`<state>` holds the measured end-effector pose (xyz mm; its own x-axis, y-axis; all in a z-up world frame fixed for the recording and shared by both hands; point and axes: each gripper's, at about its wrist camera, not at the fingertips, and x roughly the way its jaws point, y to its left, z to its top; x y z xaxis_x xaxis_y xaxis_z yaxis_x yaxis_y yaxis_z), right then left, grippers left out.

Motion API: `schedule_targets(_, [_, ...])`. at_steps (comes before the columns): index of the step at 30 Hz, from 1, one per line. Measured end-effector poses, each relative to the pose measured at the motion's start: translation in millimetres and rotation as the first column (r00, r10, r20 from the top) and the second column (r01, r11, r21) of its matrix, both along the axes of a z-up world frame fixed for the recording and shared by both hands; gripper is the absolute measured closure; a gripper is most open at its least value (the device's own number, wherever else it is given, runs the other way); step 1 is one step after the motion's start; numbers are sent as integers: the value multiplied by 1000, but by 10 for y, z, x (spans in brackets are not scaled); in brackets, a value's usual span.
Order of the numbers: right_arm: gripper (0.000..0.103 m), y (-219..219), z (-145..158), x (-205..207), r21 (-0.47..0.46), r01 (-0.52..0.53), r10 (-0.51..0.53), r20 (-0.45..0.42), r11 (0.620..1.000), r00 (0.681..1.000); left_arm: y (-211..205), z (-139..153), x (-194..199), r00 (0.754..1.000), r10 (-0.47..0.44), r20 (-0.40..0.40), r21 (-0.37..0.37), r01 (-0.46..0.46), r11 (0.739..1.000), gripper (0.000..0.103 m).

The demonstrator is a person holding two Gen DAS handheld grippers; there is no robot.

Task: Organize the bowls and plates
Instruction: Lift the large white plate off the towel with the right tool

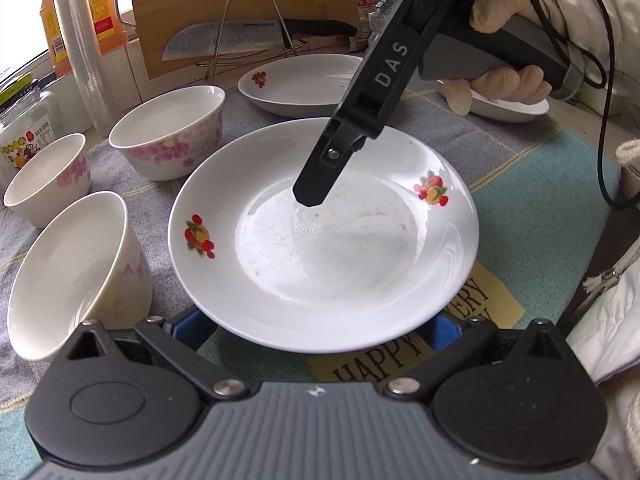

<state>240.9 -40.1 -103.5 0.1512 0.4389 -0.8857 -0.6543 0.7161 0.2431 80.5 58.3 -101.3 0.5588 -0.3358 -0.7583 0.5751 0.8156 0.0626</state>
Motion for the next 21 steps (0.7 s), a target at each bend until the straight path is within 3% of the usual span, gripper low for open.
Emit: schedule_targets(21, [13, -268, 189, -194, 7, 39, -39, 37, 999, 999, -118, 106, 18, 999, -53, -9, -21, 52, 998, 1])
